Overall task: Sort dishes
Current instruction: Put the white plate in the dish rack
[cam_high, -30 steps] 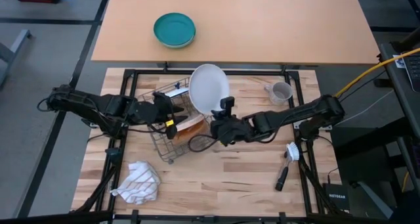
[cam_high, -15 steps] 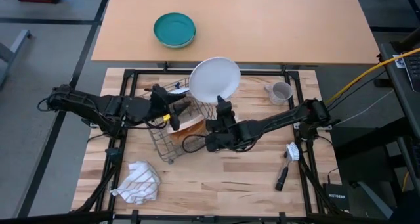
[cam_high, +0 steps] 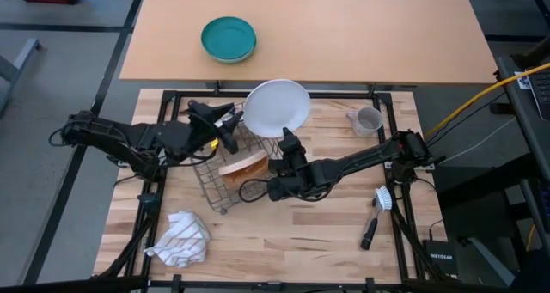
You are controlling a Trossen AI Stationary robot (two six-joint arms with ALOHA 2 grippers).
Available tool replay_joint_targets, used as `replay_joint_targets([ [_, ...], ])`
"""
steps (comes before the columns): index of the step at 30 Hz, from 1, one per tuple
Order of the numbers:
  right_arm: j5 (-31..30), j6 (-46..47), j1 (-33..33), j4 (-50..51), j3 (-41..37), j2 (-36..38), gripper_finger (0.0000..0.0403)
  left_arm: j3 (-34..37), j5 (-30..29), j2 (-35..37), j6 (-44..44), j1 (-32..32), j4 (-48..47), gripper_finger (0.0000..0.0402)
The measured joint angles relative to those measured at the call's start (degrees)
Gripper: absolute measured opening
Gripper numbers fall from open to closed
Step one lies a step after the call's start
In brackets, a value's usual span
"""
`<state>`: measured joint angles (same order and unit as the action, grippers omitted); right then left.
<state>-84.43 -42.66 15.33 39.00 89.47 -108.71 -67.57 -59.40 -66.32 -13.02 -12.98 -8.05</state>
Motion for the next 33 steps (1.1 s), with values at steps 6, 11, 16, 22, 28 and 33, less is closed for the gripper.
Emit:
replay_joint_targets([
  [6,0.46,-0.06,0.0,-0.44,0.0,0.0,0.0009,0.0,0.01,-0.96,-0.28,2.34,-0.36,0.0166],
  [11,2.04,-0.08,0.0,-0.7,0.0,0.0,0.001,0.0,0.57,-3.14,-0.63,3.83,-0.32,0.0166],
  [16,2.59,-0.3,0.0,-0.86,0.0,0.0,0.001,0.0,0.72,-4.68,-0.04,5.1,-0.35,0.0166],
  [22,2.65,-1.41,-0.01,-1.9,0.0,0.02,0.001,0.0,0.76,-4.81,-2.03,7.08,-0.24,0.0166],
  [28,2.71,-1.41,-0.02,-1.9,0.0,0.02,0.001,0.0,0.83,-4.81,-3.54,7.76,-0.26,0.0161],
  [33,3.07,-1.54,-0.02,-1.9,0.02,0.07,0.001,0.0,1.04,-4.81,-2.56,7.76,-0.28,0.0107],
])
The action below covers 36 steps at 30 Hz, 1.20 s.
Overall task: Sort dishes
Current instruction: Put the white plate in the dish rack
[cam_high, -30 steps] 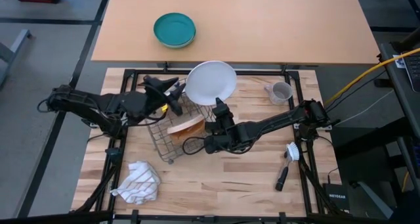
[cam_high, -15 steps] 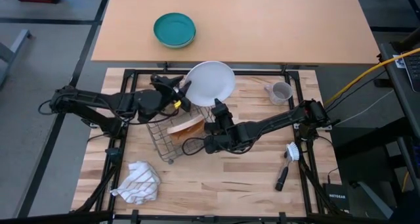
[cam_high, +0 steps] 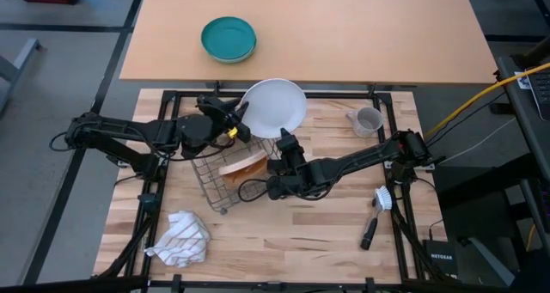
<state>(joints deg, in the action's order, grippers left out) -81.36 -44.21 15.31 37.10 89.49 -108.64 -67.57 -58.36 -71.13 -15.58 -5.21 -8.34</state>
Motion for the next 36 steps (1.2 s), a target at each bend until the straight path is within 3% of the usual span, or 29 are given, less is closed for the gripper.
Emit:
replay_joint_targets([
  [7,1.41,-0.02,0.04,-0.49,0.06,0.0,0.001,0.0,-0.07,0.0,2.66,-0.05,0.26,0.0011],
  [13,6.57,0.15,0.04,-1.84,0.11,0.09,0.0023,0.02,-0.34,-0.02,4.39,-0.07,-0.39,0.0007],
  [20,9.91,0.22,0.07,-3.02,0.09,0.15,0.0081,0.04,-1.18,0.0,9.91,-0.09,-0.05,0.0004],
  [28,9.97,0.24,0.04,-3.13,0.09,0.15,0.0145,0.04,-8.76,0.04,18.77,-0.09,0.38,0.0003],
  [36,9.94,0.31,0.13,-4.12,0.43,0.13,0.0153,0.01,-16.27,0.8,35.0,-1.94,5.38,0.0002],
])
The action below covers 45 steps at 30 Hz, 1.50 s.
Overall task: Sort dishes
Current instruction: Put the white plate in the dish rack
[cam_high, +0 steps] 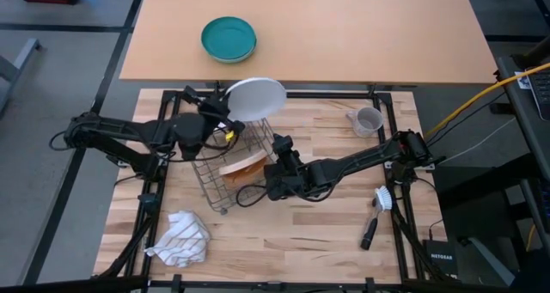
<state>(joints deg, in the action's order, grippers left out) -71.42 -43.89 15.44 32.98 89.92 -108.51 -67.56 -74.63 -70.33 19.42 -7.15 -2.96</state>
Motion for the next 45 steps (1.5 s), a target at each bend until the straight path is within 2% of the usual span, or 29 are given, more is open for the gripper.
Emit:
replay_joint_targets([
  [4,0.05,0.08,0.39,0.04,0.36,0.15,0.0153,-0.03,-7.81,0.31,9.51,-4.55,1.09,0.0001],
  [8,1.33,0.41,0.83,0.63,0.37,0.94,0.0153,-0.03,-15.11,0.31,14.7,-11.36,0.67,0.0001],
  [14,10.34,5.04,0.6,2.8,0.42,2.18,0.0153,-0.03,-15.39,0.31,15.44,-20.05,-0.82,0.0],
  [18,11.53,7.64,0.31,4.68,0.42,2.29,0.0153,-0.03,-15.34,-0.14,11.77,-22.92,-6.67,0.0],
  [26,12.57,11.32,0.31,10.71,0.42,2.29,0.0153,0.41,-15.36,-0.97,-2.96,-22.83,-24.42,0.0],
  [32,12.5,13.67,0.29,14.39,0.42,2.29,0.0153,1.72,-15.32,-1.02,-11.44,-21.89,-32.88,0.0],
  [45,13.35,15.94,-0.94,15.11,0.42,2.29,0.0153,10.69,-15.36,-0.93,-15.8,-18.94,-35.35,0.0],
])
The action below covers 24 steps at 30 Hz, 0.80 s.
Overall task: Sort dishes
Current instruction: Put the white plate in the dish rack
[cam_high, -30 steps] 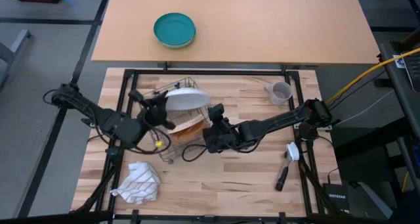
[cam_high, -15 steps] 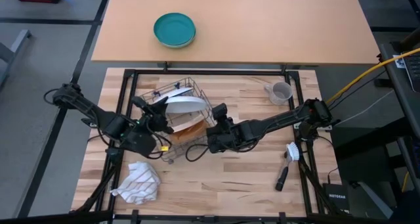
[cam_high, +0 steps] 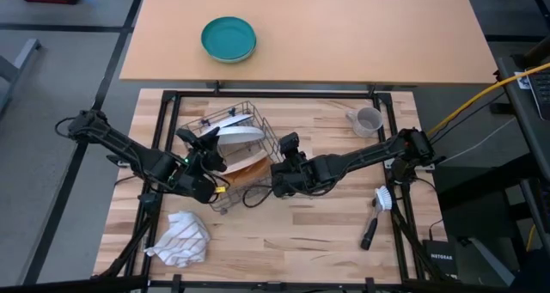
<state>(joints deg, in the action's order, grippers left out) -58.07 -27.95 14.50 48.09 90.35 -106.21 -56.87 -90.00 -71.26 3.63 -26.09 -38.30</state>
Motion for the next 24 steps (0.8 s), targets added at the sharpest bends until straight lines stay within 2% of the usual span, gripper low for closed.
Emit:
replay_joint_targets([
  [14,9.68,7.64,-5.0,-1.16,0.0,0.0,0.0153,9.62,0.06,-0.04,-9.54,1.87,2.36,0.0],
  [20,10.72,8.48,-6.05,-2.12,0.0,0.0,0.0153,9.63,0.01,-0.04,-4.58,2.95,5.29,0.0],
  [24,10.99,8.47,-6.43,-3.71,0.0,0.0,0.0153,9.61,0.04,-0.04,-4.23,4.04,5.3,0.0],
])
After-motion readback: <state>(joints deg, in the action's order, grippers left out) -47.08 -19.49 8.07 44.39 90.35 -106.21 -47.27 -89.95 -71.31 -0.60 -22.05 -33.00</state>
